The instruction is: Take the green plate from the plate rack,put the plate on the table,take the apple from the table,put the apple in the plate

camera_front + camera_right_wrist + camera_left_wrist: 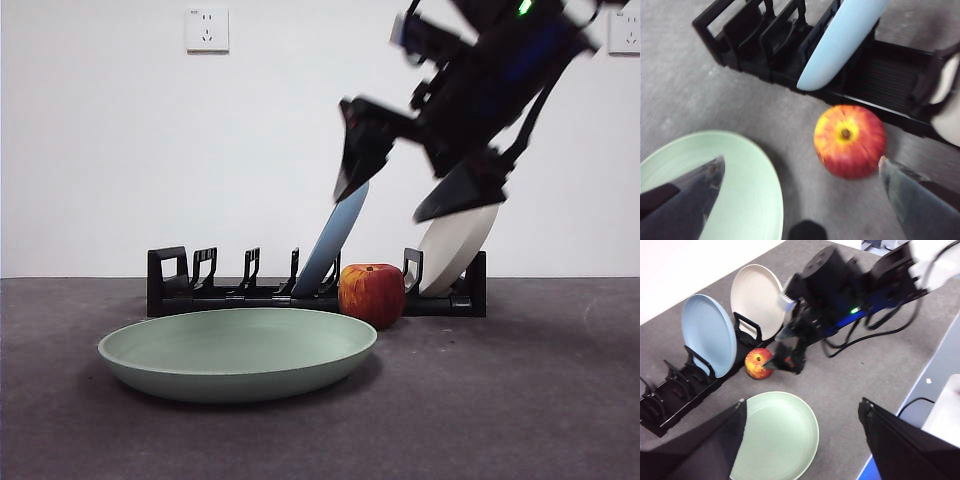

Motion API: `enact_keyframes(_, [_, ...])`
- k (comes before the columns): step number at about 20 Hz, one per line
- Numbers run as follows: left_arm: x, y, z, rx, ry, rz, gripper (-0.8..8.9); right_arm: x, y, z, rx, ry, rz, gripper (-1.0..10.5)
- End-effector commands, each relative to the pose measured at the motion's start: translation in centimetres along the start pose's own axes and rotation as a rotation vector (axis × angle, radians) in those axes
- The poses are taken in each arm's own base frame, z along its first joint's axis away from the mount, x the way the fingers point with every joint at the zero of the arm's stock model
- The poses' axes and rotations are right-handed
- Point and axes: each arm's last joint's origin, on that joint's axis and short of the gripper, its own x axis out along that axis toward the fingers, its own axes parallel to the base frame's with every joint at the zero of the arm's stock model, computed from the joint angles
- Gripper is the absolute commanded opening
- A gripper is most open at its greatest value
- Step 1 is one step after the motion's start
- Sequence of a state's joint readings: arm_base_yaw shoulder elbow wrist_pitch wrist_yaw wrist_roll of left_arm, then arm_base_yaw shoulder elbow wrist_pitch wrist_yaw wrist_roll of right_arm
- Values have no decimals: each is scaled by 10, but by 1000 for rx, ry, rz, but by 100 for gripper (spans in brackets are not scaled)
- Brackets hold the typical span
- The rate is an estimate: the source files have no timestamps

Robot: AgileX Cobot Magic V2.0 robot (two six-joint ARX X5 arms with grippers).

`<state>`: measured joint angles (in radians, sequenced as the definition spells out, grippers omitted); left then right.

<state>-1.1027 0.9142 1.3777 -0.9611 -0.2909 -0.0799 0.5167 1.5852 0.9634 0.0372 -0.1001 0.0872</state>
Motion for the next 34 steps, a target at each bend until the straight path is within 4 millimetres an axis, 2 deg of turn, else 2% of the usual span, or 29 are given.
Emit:
enact_keyframes(1, [0, 0, -1, -24, 3, -8, 377, 20, -3, -8, 35, 0, -35, 727])
enact_keyframes(6, [0, 0, -2, -21, 14, -8, 377, 49, -8, -16, 36, 1, -57, 730])
enact_keyframes(11, [0, 0, -2, -21, 14, -8, 377, 71, -10, -12, 36, 9, -98, 729])
enact_keyframes(18, [0, -1, -1, -24, 4, -9, 377, 72, -15, -16, 40, 38, -142, 725])
enact_keyframes(23, [0, -1, -1, -24, 4, -10, 376, 85, -17, -28, 42, 68, -150, 724])
enact_keyframes(25, [0, -1, -1, -23, 6, -10, 377, 85, -18, -27, 40, 50, -173, 716])
enact_keyframes(28, [0, -1, -1, -22, 9, -10, 376, 86, -19, -26, 59, 33, -191, 489])
enact_keyframes(30, [0, -1, -2, -21, 13, -10, 376, 87, -21, -29, 62, 44, -200, 481])
enact_keyframes(34, [0, -1, -2, -20, 15, -10, 376, 88, -22, -29, 80, 42, -201, 266])
